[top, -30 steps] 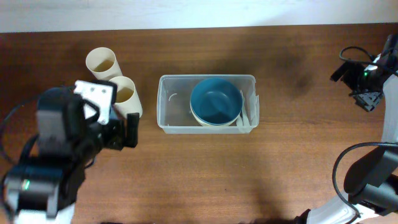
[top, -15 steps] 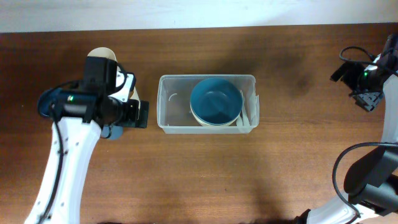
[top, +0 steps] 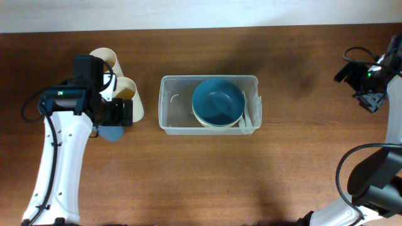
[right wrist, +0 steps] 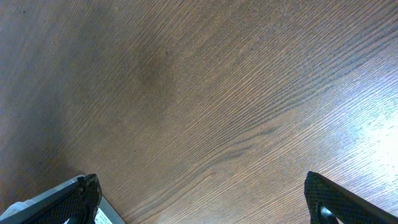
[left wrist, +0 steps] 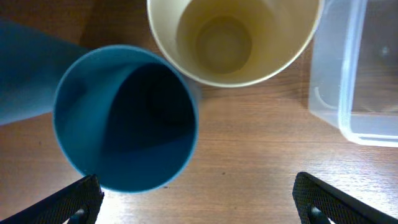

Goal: Pack container
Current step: 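Move the left gripper to the front blue cup and grasp its rim, then lift the blue cup and carry it right over the container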

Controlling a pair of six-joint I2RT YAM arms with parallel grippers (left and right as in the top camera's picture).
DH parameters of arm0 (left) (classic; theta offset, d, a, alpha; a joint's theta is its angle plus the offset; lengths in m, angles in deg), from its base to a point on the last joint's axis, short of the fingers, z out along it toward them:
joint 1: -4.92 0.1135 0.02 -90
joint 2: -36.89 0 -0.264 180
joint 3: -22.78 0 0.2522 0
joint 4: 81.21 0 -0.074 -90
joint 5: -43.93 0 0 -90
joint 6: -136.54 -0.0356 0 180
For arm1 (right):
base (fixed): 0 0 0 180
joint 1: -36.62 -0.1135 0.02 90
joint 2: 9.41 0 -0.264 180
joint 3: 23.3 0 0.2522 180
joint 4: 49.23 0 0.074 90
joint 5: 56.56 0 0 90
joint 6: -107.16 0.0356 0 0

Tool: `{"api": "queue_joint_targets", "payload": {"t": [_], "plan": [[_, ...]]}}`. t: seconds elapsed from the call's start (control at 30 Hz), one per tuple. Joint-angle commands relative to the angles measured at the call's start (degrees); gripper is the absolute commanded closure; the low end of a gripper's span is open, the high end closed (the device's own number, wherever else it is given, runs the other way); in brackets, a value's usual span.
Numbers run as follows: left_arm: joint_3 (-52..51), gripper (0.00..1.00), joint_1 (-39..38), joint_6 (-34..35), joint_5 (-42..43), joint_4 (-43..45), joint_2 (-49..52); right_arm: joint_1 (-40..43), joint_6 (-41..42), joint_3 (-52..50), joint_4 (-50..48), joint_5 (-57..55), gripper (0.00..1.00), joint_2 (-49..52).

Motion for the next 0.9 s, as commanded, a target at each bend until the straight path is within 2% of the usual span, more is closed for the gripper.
{"api": "queue_joint_targets", "payload": {"t": [0.0,0.03,0.17,0.37,0.47,0.5,0.63,0.87], "plan": [[0.7,0.00,0.1,-1.1,1.0,-0.5,2.7,0.3,0.7,0.2,0.0,-0.5,0.01,0.1],[0.7,0.00,0.1,-1.1,1.0,-0.6,3.3,0.3,0.7,0.2,0.0,-0.5,0.01,0.1],[0.7,0.11,0.1,-1.1,1.0,-0.7,5.9,0.3,0.7,0.2,0.0,-0.5,0.01,0.1],[0.7,0.31,0.1,-1.1,0.6,-0.7,9.2,0.3,0.7,0.2,0.0,-0.5,0.01,0.1],[0.7,0.47,0.1,-1.1,0.6,-0.7,10.3,0.3,0.7,0.2,0.0,-0.5,0.01,0.1],[0.7,0.56,0.1,-1.1,0.6,-0.7,10.7,0.3,0.7,0.2,0.0,-0.5,0.01,0.1],[0.7,0.81,0.1,-1.1,0.5,-0.7,10.8,0.3,0.7,0.2,0.0,-0.5,0.01,0.1],[0.7,0.98,0.1,-1.0,0.6,-0.9,10.8,0.3,0.7,0.2,0.0,-0.5,0.01,0.1]]}}
